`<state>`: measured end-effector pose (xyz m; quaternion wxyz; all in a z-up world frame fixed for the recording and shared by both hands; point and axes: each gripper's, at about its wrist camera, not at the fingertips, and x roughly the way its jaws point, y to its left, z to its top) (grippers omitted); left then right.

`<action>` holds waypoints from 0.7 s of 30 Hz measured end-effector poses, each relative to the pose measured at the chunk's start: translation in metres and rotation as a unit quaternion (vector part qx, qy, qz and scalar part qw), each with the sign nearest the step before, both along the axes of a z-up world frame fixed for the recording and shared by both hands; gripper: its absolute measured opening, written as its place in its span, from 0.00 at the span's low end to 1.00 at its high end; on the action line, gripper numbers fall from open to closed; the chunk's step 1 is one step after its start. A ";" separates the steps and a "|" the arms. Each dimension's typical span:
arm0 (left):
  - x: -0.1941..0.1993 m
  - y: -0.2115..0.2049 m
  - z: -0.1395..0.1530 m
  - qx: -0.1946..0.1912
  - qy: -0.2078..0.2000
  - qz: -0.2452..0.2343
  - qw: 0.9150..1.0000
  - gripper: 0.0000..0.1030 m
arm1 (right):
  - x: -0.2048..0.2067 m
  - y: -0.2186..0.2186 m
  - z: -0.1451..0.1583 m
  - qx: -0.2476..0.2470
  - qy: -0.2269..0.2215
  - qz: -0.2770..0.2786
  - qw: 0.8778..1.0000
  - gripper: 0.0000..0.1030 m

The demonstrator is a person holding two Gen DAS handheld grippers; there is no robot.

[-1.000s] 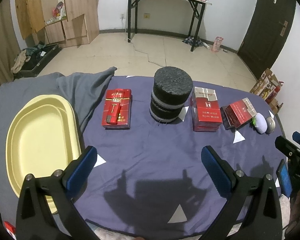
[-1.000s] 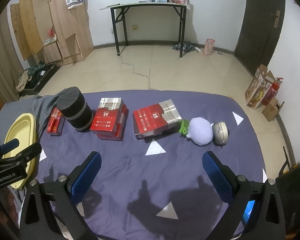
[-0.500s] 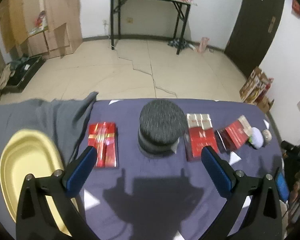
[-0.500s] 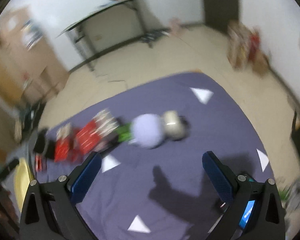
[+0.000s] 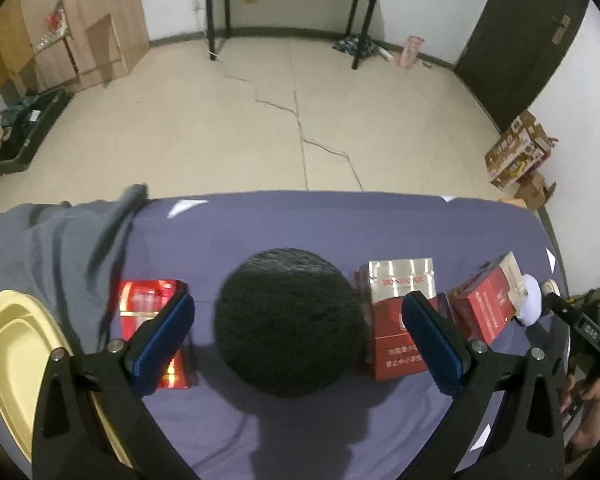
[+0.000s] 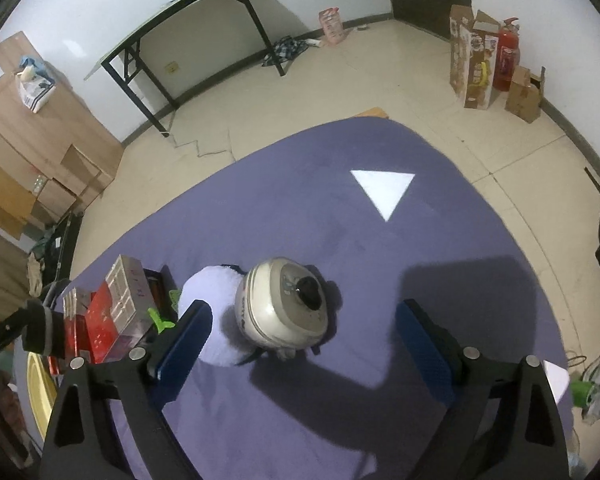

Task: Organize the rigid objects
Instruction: 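Grasp the white round speaker with the right tool while the left tool grasps the black foam cylinder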

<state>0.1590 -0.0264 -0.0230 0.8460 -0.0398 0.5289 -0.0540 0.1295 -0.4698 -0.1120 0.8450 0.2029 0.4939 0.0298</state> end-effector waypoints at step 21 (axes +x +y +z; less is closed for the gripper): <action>0.001 0.005 -0.001 -0.035 0.003 0.000 0.999 0.68 | 0.001 -0.011 -0.013 -0.001 -0.038 0.043 0.998 0.54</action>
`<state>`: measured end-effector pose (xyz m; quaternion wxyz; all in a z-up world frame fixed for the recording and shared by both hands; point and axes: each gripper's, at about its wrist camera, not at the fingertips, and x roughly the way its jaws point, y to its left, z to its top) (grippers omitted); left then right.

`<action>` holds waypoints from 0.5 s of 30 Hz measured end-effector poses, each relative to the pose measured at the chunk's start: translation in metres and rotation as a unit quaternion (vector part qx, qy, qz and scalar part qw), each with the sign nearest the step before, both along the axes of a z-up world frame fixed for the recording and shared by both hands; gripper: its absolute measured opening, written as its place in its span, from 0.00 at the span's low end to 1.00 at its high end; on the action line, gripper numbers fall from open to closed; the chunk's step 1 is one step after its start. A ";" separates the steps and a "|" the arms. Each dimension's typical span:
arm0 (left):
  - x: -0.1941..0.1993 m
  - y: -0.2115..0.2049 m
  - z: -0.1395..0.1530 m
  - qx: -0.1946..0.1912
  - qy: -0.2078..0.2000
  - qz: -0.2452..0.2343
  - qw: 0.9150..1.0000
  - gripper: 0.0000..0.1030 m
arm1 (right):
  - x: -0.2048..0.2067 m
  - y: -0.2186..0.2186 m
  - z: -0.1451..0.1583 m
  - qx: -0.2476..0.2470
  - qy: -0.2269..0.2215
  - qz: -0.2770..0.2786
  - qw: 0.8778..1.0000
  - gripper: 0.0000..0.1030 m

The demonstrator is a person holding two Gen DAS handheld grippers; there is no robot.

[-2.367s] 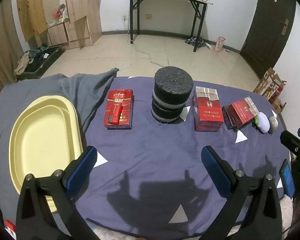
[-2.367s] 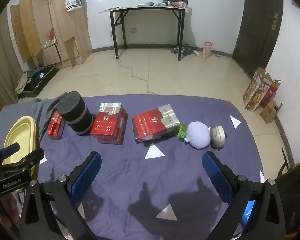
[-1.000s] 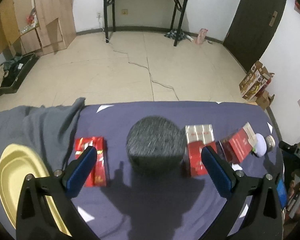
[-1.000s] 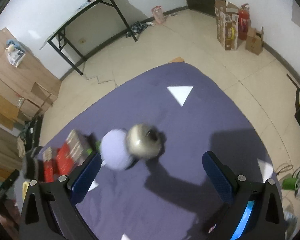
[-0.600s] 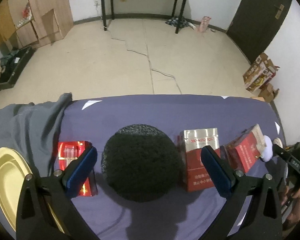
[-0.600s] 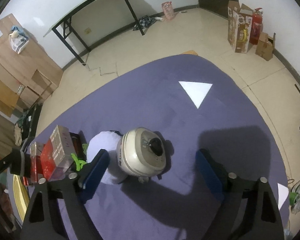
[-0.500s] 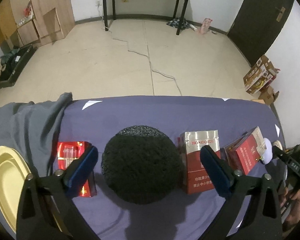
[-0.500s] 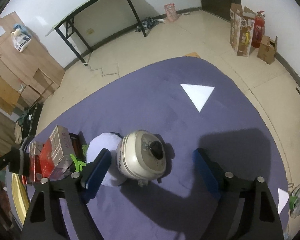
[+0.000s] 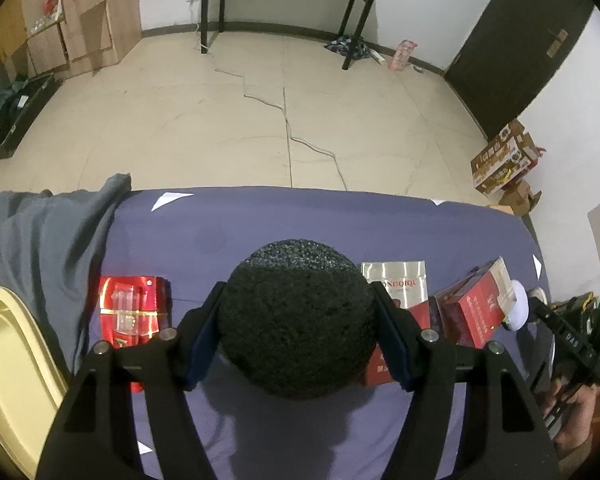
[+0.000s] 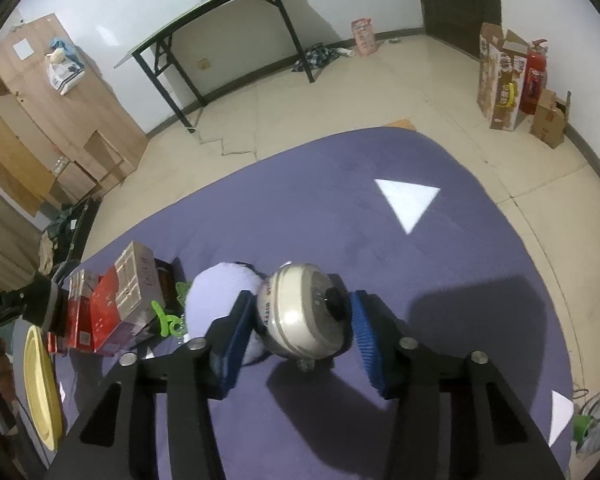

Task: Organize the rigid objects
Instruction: 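Grasp the white round speaker with the right tool while the left tool grasps the black foam cylinder, then carry the speaker and foam cylinder into the yellow tray and open both tools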

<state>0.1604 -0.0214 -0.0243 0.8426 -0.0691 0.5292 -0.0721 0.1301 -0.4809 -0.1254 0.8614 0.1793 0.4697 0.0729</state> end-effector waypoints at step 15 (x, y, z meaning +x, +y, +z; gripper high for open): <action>-0.002 -0.012 0.003 0.011 -0.015 -0.028 0.999 0.67 | -0.011 -0.007 0.001 -0.002 -0.015 0.024 1.000 0.43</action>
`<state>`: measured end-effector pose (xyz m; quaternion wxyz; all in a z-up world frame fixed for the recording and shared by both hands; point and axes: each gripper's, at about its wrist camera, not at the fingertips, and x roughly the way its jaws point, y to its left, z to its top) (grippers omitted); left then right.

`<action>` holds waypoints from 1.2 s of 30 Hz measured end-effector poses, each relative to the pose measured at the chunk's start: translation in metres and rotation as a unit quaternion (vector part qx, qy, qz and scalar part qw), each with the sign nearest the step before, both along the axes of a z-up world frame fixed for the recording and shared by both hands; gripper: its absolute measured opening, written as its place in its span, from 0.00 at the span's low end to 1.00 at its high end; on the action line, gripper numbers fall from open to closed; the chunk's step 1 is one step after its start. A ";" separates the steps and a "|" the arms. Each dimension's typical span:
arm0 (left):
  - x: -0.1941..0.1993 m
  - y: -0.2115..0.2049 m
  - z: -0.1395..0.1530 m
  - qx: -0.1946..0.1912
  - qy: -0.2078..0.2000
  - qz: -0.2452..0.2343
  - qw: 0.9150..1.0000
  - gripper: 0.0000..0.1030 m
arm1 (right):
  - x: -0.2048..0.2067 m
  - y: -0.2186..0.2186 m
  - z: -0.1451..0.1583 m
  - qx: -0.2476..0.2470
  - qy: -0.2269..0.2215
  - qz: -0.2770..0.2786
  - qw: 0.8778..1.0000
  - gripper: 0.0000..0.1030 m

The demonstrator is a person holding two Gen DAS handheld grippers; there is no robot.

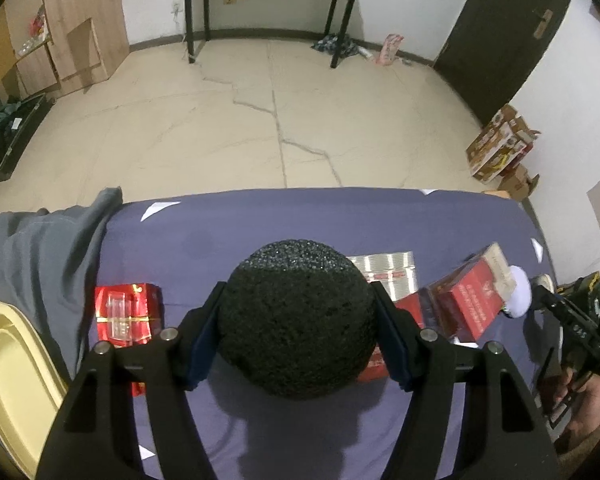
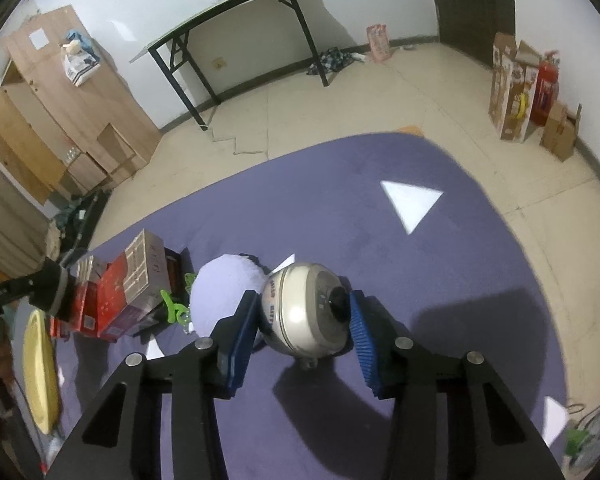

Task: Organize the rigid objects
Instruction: 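Carry the speaker and foam cylinder into the yellow tray and open both tools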

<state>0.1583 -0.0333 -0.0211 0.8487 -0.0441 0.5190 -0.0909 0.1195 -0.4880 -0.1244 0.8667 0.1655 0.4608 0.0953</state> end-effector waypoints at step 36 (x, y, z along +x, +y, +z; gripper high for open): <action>-0.173 0.344 0.043 0.009 -0.036 0.240 0.970 0.67 | -0.106 0.300 0.155 0.114 -0.147 0.335 0.924 0.43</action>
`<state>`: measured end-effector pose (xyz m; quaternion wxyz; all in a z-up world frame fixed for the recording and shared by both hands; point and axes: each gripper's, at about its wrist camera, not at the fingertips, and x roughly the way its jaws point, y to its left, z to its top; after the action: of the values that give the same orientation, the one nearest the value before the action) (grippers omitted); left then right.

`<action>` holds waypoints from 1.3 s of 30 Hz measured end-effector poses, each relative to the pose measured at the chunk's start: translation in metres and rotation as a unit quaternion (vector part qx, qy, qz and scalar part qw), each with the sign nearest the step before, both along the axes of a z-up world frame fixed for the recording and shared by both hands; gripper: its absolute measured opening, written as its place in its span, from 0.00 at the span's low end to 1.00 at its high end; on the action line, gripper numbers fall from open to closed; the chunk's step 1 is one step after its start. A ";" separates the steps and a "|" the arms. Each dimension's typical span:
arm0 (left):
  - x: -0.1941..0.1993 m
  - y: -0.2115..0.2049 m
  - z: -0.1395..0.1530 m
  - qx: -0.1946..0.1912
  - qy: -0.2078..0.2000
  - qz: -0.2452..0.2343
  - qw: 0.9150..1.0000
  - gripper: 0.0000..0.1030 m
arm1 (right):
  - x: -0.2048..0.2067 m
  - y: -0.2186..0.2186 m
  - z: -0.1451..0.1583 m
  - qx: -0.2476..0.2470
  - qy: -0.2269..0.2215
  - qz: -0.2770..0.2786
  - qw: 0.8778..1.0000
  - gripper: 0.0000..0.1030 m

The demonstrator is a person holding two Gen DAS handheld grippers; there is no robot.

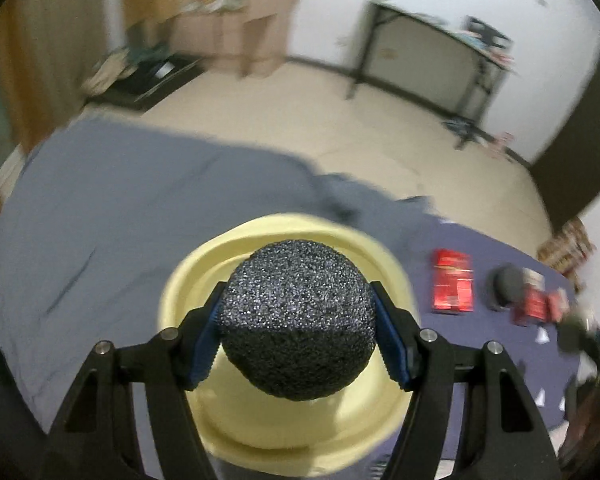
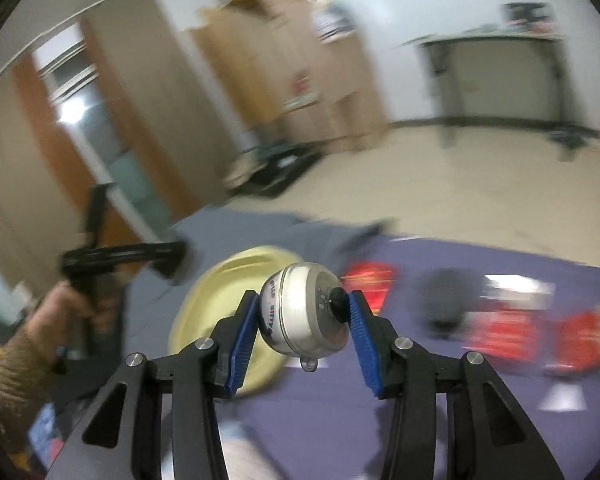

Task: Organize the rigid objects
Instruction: 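Carry the speaker and foam cylinder into the yellow tray and open both tools, then grasp the red lighter with the left tool while the right tool grasps the red-silver box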

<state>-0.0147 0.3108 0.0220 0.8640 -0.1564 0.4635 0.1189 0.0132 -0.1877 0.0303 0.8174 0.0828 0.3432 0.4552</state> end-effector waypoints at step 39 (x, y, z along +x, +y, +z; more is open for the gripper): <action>0.144 -0.226 -0.069 0.003 0.041 -0.228 0.973 0.89 | -0.004 -0.049 -0.041 -0.151 0.033 -0.262 0.953 1.00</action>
<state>0.1291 0.0848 -0.0472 0.8488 -0.0392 0.5220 -0.0739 0.0090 -0.2372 -0.0103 0.8990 0.0603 0.4011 0.1650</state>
